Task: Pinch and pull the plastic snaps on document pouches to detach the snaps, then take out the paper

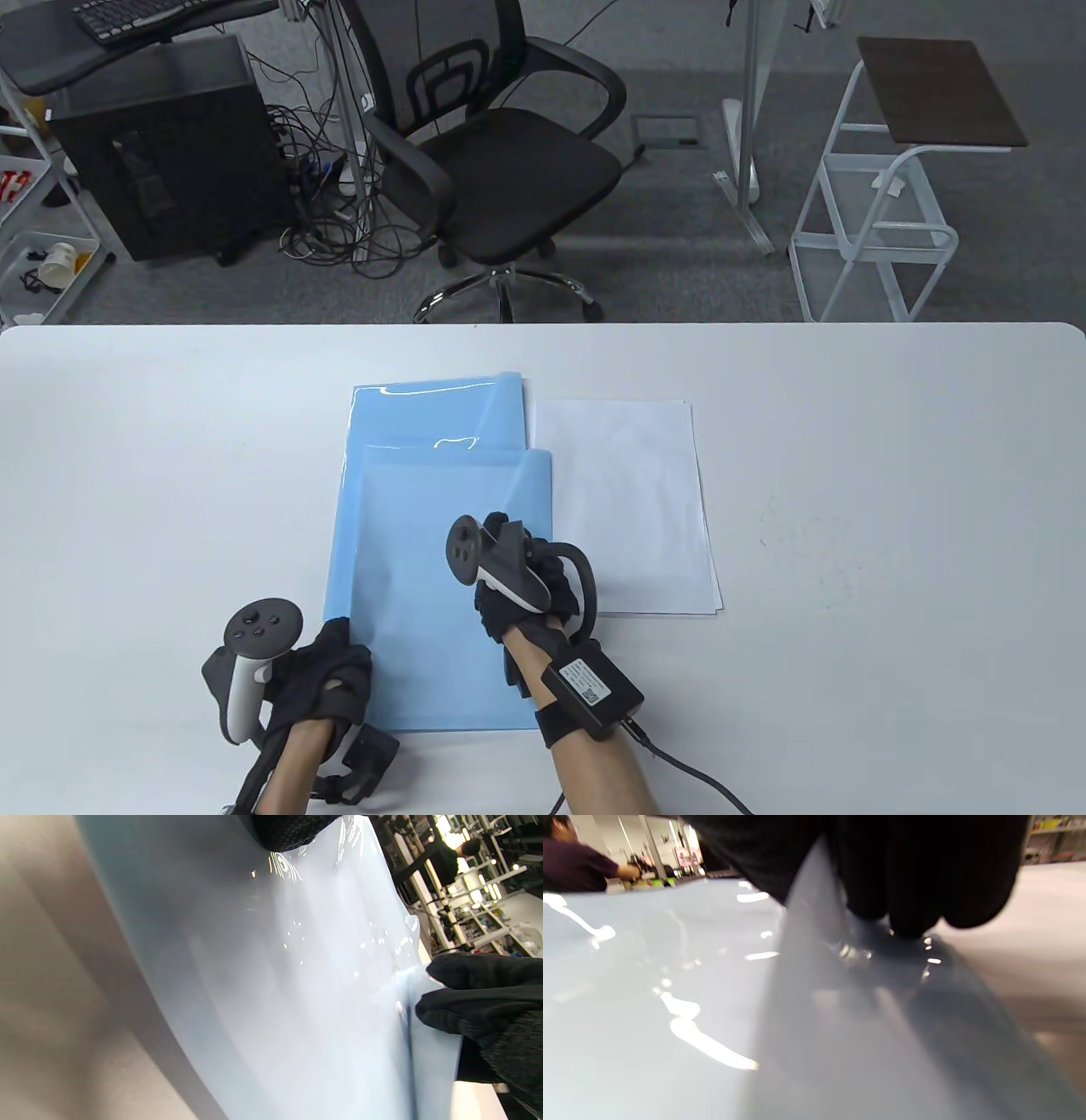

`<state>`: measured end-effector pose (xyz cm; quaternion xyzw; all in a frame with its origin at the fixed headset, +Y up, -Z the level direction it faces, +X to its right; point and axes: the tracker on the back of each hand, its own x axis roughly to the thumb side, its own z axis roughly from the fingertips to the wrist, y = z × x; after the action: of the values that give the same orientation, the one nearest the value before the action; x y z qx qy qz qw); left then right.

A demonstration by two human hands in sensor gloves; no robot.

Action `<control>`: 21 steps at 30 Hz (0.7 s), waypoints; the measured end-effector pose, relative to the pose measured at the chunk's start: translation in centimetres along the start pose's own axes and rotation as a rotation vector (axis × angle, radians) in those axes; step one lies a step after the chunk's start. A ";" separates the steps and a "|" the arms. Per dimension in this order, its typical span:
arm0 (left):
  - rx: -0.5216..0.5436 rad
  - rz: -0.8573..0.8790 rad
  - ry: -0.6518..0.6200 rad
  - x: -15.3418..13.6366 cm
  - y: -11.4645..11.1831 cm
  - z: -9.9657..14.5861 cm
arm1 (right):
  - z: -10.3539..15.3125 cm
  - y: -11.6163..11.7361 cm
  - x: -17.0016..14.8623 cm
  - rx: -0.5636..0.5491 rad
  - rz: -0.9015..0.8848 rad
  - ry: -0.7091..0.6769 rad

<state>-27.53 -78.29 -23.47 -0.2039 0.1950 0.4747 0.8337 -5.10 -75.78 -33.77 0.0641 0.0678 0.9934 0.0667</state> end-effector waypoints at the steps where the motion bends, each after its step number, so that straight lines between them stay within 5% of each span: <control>1: 0.000 0.003 0.001 0.0 0.0 0.0 | 0.3 -0.3 -0.1 -0.019 -0.009 -0.006; 10: -0.006 0.020 0.005 -0.1 0.1 0.0 | 2.5 -2.0 -2.0 -0.049 0.200 -0.158; 21: -0.002 0.028 0.008 -0.1 0.2 0.1 | 4.7 -0.6 -4.2 -0.148 0.688 -0.342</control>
<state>-27.74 -78.27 -23.36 -0.2039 0.2005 0.4857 0.8260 -0.25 -75.22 -29.69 0.2427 -0.0414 0.9349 -0.2556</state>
